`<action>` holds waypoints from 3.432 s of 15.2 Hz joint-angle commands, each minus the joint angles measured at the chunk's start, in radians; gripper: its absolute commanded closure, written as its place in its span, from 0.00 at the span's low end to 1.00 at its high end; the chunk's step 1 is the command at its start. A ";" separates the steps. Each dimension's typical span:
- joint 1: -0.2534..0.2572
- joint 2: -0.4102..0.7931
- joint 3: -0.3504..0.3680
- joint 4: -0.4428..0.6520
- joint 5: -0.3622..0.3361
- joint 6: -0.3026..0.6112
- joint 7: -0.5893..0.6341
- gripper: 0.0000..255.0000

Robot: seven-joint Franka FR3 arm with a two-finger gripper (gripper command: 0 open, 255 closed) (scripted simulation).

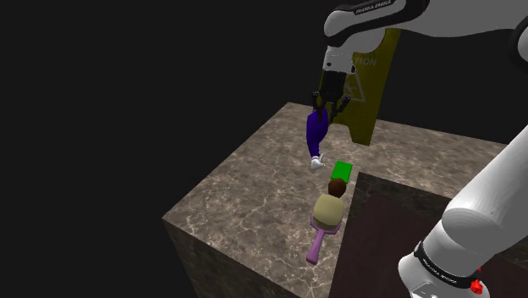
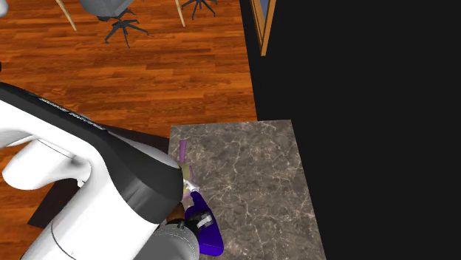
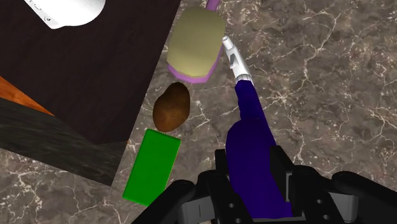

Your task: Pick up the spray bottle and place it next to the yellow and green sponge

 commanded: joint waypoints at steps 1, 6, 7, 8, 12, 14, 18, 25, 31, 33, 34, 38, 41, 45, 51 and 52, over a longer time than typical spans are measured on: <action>0.000 0.001 0.000 -0.025 0.001 0.025 -0.007 1.00; 0.001 0.014 0.001 -0.077 0.004 0.089 -0.022 1.00; 0.001 0.017 0.001 -0.086 0.005 0.101 -0.025 1.00; 0.001 0.021 0.001 -0.096 0.006 0.114 -0.029 1.00; 0.002 0.037 0.002 -0.132 0.011 0.164 -0.042 1.00; 0.002 0.046 0.003 -0.149 0.013 0.190 -0.048 1.00; 0.003 0.067 0.003 -0.179 0.020 0.240 -0.062 1.00; 0.005 0.112 0.005 -0.225 0.033 0.326 -0.088 1.00; 0.007 0.158 0.007 -0.256 0.048 0.400 -0.111 1.00; 0.007 0.181 0.008 -0.268 0.056 0.433 -0.123 1.00; 0.007 0.181 0.008 -0.268 0.056 0.433 -0.123 1.00; 0.007 0.181 0.008 -0.268 0.056 0.433 -0.123 1.00; 0.007 0.181 0.008 -0.268 0.056 0.433 -0.123 1.00; 0.007 0.181 0.008 -0.267 0.056 0.433 -0.123 0.00; -0.008 0.145 -0.007 -0.180 0.028 0.309 -0.108 0.00; -0.008 0.145 -0.007 -0.180 0.028 0.309 -0.108 0.00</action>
